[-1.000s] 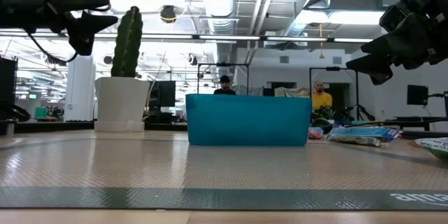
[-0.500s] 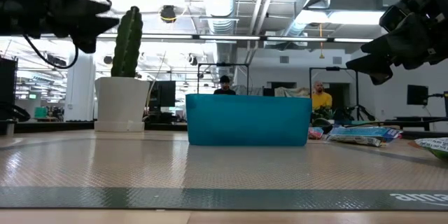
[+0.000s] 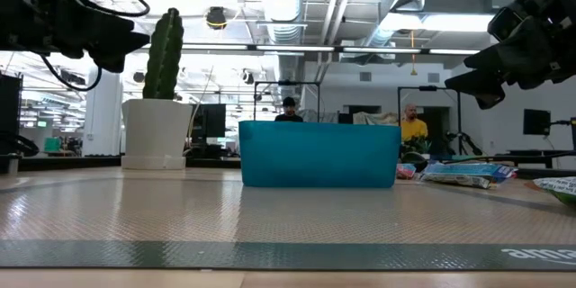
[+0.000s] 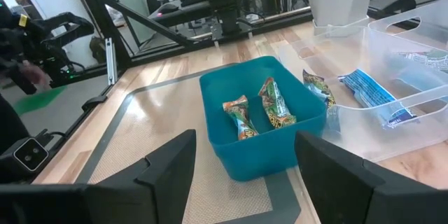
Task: Pick and place Granola Bars by type
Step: Put the red granola bar into the top transparent bin
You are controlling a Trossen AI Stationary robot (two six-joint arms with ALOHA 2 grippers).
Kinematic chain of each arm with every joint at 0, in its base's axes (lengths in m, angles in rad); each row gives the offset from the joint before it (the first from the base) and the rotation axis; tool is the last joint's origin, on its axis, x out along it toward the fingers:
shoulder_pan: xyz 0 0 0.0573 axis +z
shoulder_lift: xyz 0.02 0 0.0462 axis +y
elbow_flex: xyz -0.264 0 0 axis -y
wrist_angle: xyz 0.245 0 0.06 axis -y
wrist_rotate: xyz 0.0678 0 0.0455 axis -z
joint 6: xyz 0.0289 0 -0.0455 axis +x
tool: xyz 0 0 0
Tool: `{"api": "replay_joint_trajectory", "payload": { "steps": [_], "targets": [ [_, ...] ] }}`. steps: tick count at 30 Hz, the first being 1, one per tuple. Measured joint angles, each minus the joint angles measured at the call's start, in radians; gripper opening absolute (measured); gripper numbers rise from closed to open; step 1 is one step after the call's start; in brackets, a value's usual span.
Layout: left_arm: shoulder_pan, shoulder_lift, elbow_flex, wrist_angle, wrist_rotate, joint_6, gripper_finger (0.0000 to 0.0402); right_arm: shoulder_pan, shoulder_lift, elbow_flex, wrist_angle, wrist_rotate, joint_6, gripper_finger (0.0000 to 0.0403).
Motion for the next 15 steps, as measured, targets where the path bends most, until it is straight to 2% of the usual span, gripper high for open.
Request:
{"api": "replay_joint_trajectory", "payload": {
  "steps": [15],
  "targets": [
    [0.000, 0.000, -0.001, -0.001, -0.001, 0.003, 0.0183, 0.000, 0.000, 0.000, 0.000, 0.000, 0.000, 0.0235]
  ]
}}
